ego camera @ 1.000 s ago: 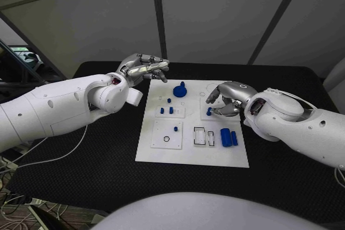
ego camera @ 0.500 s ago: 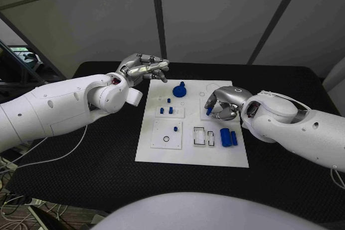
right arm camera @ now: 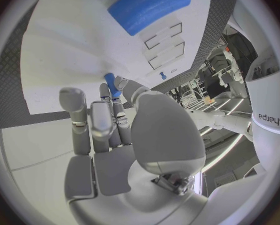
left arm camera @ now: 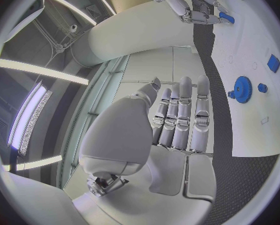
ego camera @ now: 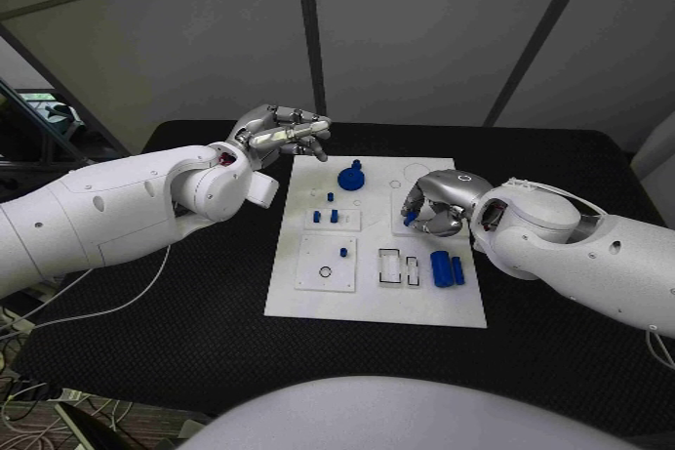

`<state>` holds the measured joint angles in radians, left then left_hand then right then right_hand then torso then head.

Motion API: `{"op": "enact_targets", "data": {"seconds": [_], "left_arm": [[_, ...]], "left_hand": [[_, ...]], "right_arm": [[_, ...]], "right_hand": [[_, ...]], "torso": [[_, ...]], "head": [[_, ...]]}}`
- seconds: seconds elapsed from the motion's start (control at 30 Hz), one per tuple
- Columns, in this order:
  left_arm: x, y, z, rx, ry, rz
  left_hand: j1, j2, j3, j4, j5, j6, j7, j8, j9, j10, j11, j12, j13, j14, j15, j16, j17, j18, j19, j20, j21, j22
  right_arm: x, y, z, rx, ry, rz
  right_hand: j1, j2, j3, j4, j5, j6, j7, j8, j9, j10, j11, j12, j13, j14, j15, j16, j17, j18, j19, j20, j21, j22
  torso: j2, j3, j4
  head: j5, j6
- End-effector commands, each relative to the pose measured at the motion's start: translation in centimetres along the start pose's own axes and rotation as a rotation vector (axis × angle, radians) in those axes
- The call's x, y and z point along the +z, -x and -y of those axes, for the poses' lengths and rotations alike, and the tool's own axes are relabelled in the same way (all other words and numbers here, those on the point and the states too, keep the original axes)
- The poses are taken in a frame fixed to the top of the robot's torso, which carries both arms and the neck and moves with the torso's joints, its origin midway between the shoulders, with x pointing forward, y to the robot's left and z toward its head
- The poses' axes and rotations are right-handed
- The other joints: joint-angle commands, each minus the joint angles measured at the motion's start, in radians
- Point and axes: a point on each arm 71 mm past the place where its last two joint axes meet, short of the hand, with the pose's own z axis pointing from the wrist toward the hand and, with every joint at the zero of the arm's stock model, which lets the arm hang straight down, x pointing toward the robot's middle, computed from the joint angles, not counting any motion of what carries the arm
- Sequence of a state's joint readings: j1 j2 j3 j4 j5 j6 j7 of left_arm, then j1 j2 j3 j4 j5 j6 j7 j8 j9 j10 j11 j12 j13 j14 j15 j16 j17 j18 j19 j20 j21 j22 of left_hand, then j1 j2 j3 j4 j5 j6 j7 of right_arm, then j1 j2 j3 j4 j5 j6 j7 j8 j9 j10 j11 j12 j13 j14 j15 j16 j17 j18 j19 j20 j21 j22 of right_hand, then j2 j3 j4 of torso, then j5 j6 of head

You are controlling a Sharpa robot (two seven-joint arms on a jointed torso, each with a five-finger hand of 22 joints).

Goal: Assemble the parts on the task board

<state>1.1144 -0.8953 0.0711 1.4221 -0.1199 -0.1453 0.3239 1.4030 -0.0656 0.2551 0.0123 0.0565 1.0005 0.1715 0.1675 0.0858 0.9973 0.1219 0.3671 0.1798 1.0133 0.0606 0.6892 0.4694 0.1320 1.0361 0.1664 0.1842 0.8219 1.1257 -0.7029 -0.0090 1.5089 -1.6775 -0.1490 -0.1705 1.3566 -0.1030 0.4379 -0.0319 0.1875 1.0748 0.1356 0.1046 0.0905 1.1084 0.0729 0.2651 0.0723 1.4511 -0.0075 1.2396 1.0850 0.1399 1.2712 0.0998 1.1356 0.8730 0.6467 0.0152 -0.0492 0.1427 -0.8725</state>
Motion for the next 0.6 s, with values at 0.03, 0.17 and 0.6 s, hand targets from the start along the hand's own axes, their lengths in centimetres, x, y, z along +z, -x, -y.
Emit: {"op": "enact_targets", "data": {"seconds": [0.03, 0.17, 0.6], "left_arm": [[0.0, -0.1, 0.2, -0.003, -0.011, -0.012], [0.0, -0.1, 0.2, -0.003, -0.010, -0.012], [0.0, 0.0, 0.1, -0.004, -0.007, -0.014]], "left_hand": [[0.004, 0.000, -0.003, -0.003, -0.002, -0.005, 0.003, 0.007, -0.001, -0.005, -0.002, -0.005, -0.001, 0.008, 0.000, -0.004, -0.001, 0.049, 0.009, -0.001, 0.000, -0.001], [0.004, 0.000, -0.003, -0.003, -0.002, -0.005, 0.003, 0.007, -0.001, -0.005, -0.002, -0.005, -0.001, 0.008, 0.000, -0.004, -0.001, 0.049, 0.009, -0.001, 0.000, -0.001], [0.004, 0.000, -0.003, -0.003, -0.002, -0.005, 0.003, 0.007, -0.001, -0.005, -0.002, -0.005, -0.001, 0.008, 0.000, -0.004, -0.001, 0.049, 0.009, -0.001, 0.000, -0.001]], "right_arm": [[0.0, 0.3, 0.0, -0.005, -0.004, 0.036], [0.0, 0.6, 0.0, -0.002, -0.009, 0.080], [-0.9, 1.3, -0.3, 0.005, -0.001, 0.157]], "right_hand": [[-0.002, 0.026, 0.011, 0.004, -0.020, 0.026, -0.007, 0.013, 0.007, 0.023, -0.006, 0.009, 0.003, 0.013, -0.004, 0.009, 0.010, -0.011, 0.013, -0.005, 0.012, 0.016], [0.001, 0.055, 0.026, 0.010, -0.049, 0.049, -0.014, 0.025, 0.014, 0.046, -0.015, 0.014, 0.005, 0.021, -0.011, 0.016, 0.019, -0.015, 0.025, -0.011, 0.024, 0.034], [0.008, 0.063, 0.046, 0.003, -0.070, 0.055, -0.015, 0.030, 0.019, 0.058, -0.018, 0.010, 0.006, 0.028, -0.016, 0.019, 0.024, -0.017, 0.034, -0.017, 0.032, 0.045]], "torso": [[0.000, 0.0000, -0.0003], [0.000, -0.0004, -0.0002], [-0.002, -0.0003, -0.0012]], "head": [[0.000, 0.000], [-0.001, 0.000], [-0.003, 0.000]]}}
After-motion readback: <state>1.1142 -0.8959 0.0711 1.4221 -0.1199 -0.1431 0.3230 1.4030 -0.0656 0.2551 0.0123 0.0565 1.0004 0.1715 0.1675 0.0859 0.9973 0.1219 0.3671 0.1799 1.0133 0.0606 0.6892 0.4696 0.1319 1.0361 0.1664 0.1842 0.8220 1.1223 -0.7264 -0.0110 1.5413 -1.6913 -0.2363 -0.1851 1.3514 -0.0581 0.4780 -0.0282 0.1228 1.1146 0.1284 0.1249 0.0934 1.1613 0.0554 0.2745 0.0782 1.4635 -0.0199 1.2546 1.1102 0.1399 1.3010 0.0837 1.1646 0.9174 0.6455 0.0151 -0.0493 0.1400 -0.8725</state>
